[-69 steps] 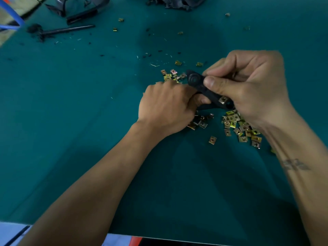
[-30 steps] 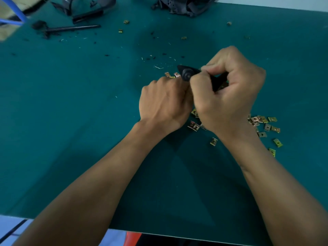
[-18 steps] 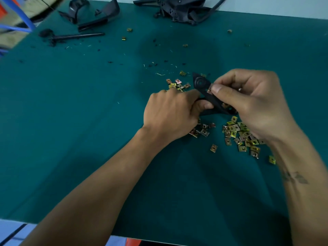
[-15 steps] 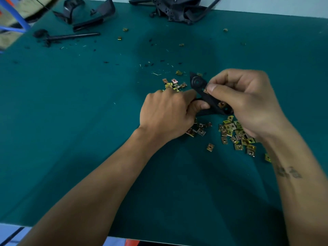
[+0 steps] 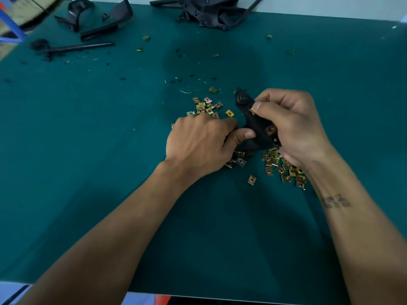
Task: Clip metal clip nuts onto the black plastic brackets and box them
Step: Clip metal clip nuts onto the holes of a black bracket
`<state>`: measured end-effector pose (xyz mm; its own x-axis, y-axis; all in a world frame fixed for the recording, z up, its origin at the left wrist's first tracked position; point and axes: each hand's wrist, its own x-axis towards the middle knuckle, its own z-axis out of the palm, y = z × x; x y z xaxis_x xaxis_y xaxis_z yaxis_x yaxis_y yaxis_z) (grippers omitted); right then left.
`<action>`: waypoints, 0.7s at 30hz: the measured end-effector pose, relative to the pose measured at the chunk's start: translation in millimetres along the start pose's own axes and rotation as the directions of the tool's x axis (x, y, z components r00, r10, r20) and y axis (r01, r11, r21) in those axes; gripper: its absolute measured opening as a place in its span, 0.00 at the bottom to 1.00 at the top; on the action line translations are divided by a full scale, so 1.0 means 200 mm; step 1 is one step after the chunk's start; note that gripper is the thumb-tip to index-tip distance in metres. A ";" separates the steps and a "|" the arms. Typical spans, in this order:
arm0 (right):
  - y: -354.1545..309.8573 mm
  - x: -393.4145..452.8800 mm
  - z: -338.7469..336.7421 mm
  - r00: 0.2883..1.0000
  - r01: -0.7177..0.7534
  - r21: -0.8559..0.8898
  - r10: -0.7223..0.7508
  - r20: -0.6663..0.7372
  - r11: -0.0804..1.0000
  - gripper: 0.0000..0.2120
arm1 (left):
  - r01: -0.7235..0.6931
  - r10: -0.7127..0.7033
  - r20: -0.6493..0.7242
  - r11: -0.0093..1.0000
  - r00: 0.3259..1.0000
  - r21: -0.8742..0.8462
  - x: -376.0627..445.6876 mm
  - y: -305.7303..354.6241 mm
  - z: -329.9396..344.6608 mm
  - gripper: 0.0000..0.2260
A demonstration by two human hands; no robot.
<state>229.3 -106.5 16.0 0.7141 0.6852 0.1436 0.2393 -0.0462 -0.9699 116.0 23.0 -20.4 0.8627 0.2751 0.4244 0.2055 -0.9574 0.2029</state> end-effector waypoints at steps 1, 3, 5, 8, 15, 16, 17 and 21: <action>0.00 0.00 0.01 1.000 -0.015 0.029 0.016 -0.022 0.999 0.11 | 0.004 -0.004 -0.007 1.000 1.000 0.006 0.00 0.00 0.00 0.28; 0.00 0.00 0.04 0.997 -0.042 0.085 0.047 -0.060 0.996 0.11 | 0.015 -0.014 -0.013 1.000 1.000 0.019 0.00 0.00 -0.01 0.26; -0.01 0.01 0.04 0.993 -0.069 0.132 0.080 -0.086 0.989 0.12 | 0.028 -0.028 -0.018 0.999 0.999 0.035 0.00 0.00 -0.01 0.26; -0.01 0.01 0.06 0.987 -0.094 0.153 0.112 -0.112 0.984 0.15 | 0.057 -0.056 -0.025 0.996 0.998 0.068 0.00 0.00 0.00 0.28; -0.04 0.10 -0.14 0.891 0.007 0.417 0.183 -0.415 0.909 0.12 | 0.021 -0.019 -0.043 0.998 0.999 0.063 -0.03 -0.01 0.00 0.27; -0.03 0.09 -0.16 0.918 -0.002 0.352 0.141 -0.371 0.936 0.11 | 0.015 -0.012 -0.044 0.998 0.999 0.069 -0.02 -0.01 0.00 0.27; -0.01 0.07 -0.17 0.959 -0.020 0.238 0.086 -0.270 0.971 0.10 | 0.011 -0.008 -0.039 0.996 0.999 0.083 -0.02 -0.01 0.00 0.28; 0.00 0.01 -0.06 0.979 0.064 -0.196 -0.024 0.202 0.978 0.07 | 0.032 -0.030 -0.026 0.996 0.999 0.078 -0.01 -0.01 0.02 0.29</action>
<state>238.3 -113.7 18.7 0.5609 0.8185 0.1241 0.4090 -0.1437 -0.9011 116.0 24.3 -25.1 0.8436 0.3060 0.4413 0.2683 -0.9520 0.1472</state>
